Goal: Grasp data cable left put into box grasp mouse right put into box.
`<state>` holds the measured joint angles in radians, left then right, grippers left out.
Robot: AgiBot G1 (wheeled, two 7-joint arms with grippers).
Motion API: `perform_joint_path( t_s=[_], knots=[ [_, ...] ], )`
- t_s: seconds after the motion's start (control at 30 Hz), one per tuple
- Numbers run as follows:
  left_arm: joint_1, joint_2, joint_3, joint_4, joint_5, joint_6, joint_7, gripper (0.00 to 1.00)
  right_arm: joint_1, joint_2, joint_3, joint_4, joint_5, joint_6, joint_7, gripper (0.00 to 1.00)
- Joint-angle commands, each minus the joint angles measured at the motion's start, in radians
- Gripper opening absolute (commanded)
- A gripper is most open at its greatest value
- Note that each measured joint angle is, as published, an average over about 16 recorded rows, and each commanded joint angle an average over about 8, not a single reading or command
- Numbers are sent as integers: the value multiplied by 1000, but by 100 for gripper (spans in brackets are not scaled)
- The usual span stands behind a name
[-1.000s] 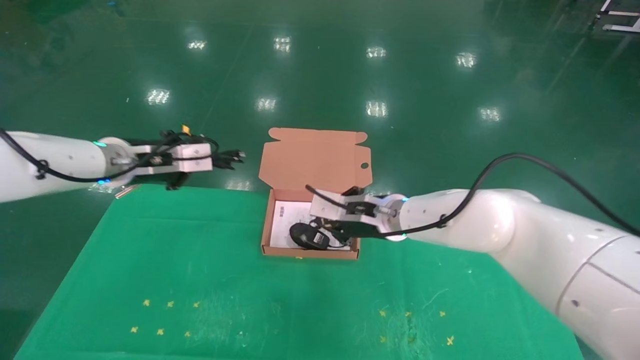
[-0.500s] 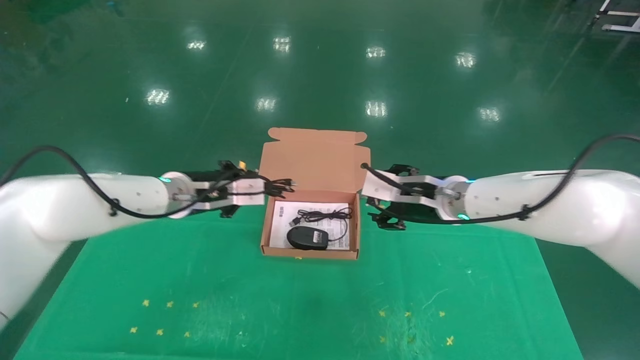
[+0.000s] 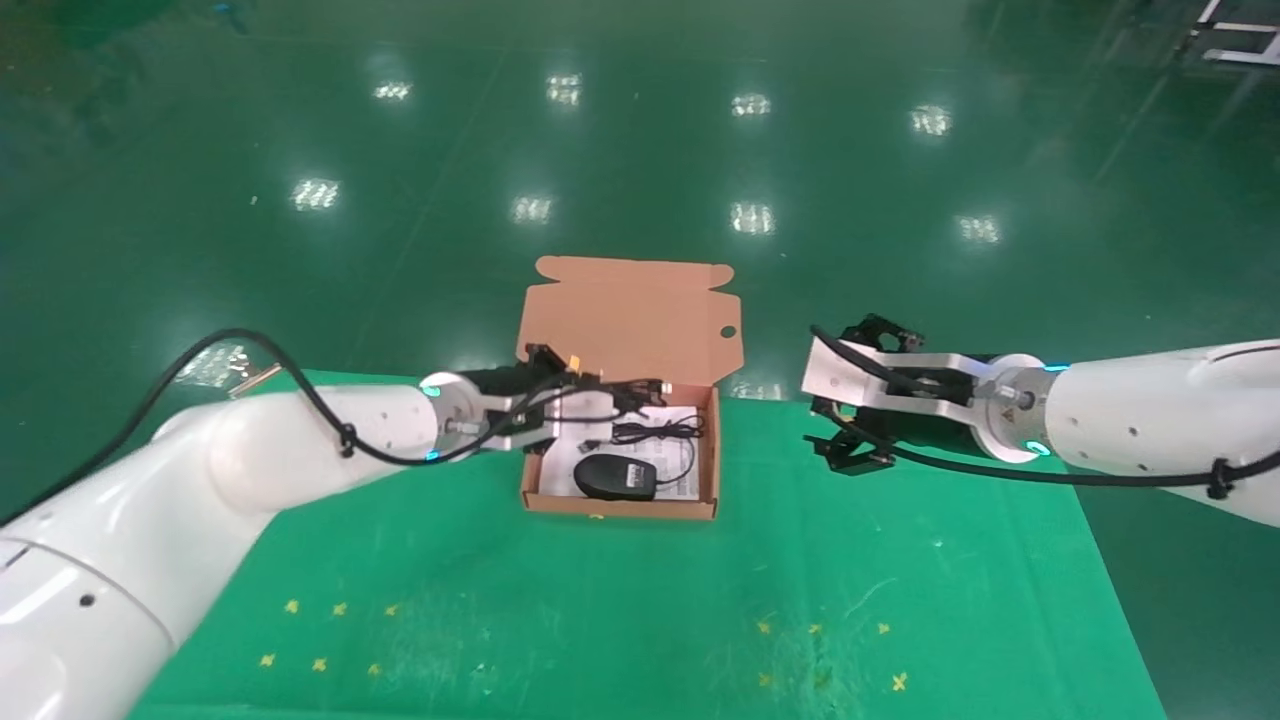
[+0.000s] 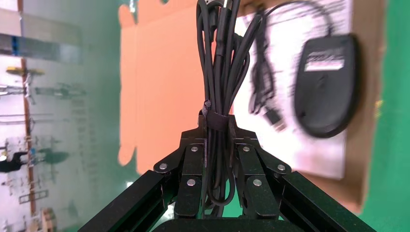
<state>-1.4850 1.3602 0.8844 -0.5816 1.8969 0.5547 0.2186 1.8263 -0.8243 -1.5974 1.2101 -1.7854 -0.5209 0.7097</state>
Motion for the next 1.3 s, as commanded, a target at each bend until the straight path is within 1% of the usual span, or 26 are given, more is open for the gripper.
perform_joint_path(
  t_s=[0.03, 0.17, 0.2, 0.3, 0.43, 0.47, 0.83, 0.97, 1.17, 1.3],
  knots=[
    [7, 5, 15, -1, -29, -10, 19, 0, 9, 24, -4, 35, -35, -6, 40, 100],
    [12, 7, 63, -9, -75, -21, 25, 0, 22, 59, -3, 88, -97, -23, 105, 100],
    [12, 7, 72, -11, -83, -23, 26, 2, 25, 64, -3, 98, -108, -26, 116, 100],
    [14, 9, 100, -9, -105, -27, 24, 38, 30, 77, -3, 121, -138, -36, 145, 100],
    [13, 11, 117, -2, -117, -31, 21, 88, 32, 82, -4, 133, -157, -42, 159, 100],
    [13, 11, 121, 0, -119, -32, 21, 99, 33, 82, -4, 136, -160, -43, 161, 100],
    [15, -2, 110, -16, -118, -21, 20, 100, 31, 76, -3, 121, -147, -41, 151, 100],
    [6, -15, 103, -19, -146, 3, -9, 100, 34, 73, -2, 117, -146, -40, 145, 100],
    [-53, -27, 79, 0, -193, 31, -56, 100, 77, 75, 11, 126, -157, -44, 123, 100],
    [-104, -35, 56, 14, -217, 18, -65, 100, 125, 69, 17, 135, -146, -71, 80, 100]
  ],
)
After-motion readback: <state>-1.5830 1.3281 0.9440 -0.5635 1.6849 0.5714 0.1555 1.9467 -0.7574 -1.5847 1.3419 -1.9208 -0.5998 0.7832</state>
